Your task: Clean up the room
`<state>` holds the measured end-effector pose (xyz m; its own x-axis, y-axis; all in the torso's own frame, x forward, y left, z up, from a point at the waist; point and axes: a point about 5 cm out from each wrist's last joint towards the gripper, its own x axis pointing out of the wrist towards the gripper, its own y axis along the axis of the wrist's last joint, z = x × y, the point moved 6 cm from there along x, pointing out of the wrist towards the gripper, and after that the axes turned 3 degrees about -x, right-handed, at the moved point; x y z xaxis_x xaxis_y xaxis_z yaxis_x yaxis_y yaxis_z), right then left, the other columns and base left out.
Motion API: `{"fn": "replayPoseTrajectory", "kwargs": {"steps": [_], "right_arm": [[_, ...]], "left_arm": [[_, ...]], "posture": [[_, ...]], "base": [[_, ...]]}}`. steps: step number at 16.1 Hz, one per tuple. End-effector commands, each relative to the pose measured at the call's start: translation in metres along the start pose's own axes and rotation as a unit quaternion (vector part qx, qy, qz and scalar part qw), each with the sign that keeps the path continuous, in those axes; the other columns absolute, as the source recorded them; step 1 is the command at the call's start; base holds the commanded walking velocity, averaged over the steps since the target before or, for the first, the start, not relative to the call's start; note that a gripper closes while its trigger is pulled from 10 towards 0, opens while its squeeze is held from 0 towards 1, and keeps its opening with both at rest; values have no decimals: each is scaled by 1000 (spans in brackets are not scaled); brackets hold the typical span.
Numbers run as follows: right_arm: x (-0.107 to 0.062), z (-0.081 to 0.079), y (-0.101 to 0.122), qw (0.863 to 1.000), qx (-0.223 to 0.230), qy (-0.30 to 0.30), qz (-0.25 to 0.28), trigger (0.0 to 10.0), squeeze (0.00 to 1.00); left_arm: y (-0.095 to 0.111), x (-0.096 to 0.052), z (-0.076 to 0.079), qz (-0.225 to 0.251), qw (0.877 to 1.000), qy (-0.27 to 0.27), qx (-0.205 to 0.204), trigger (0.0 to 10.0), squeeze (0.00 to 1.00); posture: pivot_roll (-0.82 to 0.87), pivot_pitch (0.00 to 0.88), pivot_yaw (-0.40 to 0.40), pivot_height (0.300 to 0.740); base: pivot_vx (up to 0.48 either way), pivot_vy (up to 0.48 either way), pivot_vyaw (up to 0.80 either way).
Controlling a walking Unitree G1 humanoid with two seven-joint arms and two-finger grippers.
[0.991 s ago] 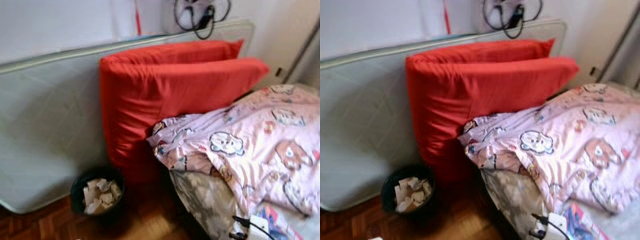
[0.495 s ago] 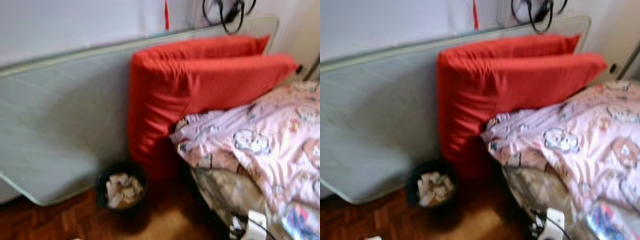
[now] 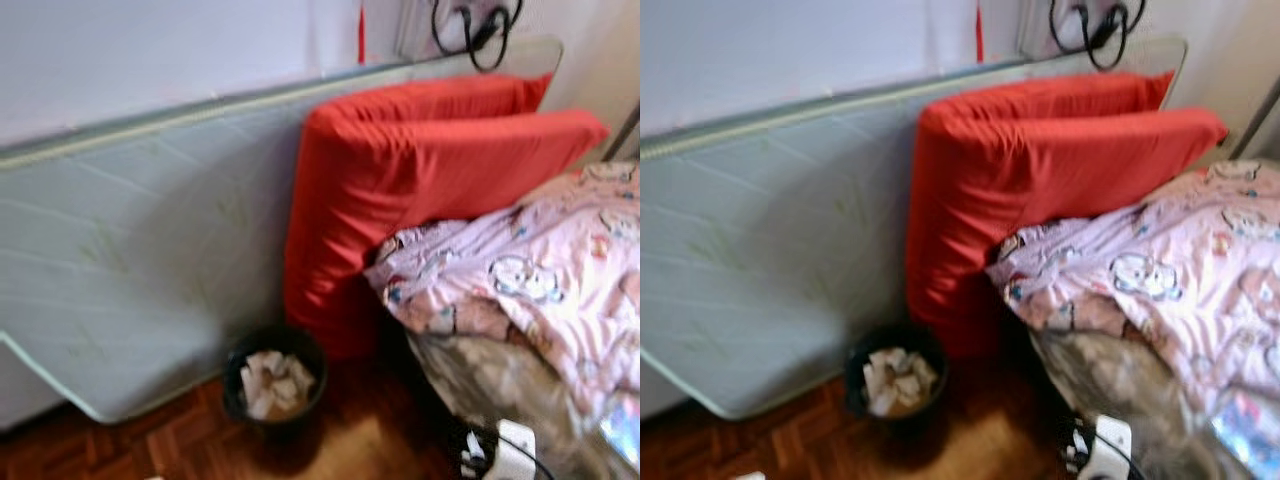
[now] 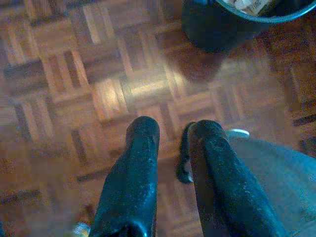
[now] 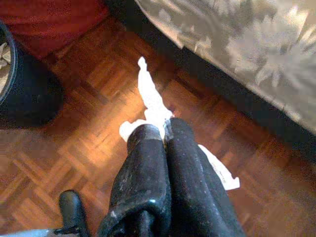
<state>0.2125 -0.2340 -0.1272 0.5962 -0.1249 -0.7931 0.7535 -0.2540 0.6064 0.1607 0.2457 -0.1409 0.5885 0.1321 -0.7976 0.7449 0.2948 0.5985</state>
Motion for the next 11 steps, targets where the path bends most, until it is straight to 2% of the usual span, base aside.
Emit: {"fn": "replayPoseTrajectory", "kwargs": {"steps": [1, 8, 11], "right_arm": [[-1, 5, -6, 1000, 3, -6, -8, 10000, 0], [-1, 3, -7, 1000, 2, -1, -10, 10000, 0], [-1, 3, -6, 1000, 3, -1, -9, 10000, 0]], "left_arm": [[-5, -1, -1, -8, 1000, 1, 6, 10000, 0], [-4, -1, -2, -7, 1000, 2, 8, 10000, 0], [-2, -1, -1, -1, 1000, 0, 11, 10000, 0]], "posture": [[49, 0, 3, 740], [53, 0, 5, 740], [52, 0, 6, 740]], "base": [[0, 368, 0], [0, 365, 0], [0, 0, 0]]}}
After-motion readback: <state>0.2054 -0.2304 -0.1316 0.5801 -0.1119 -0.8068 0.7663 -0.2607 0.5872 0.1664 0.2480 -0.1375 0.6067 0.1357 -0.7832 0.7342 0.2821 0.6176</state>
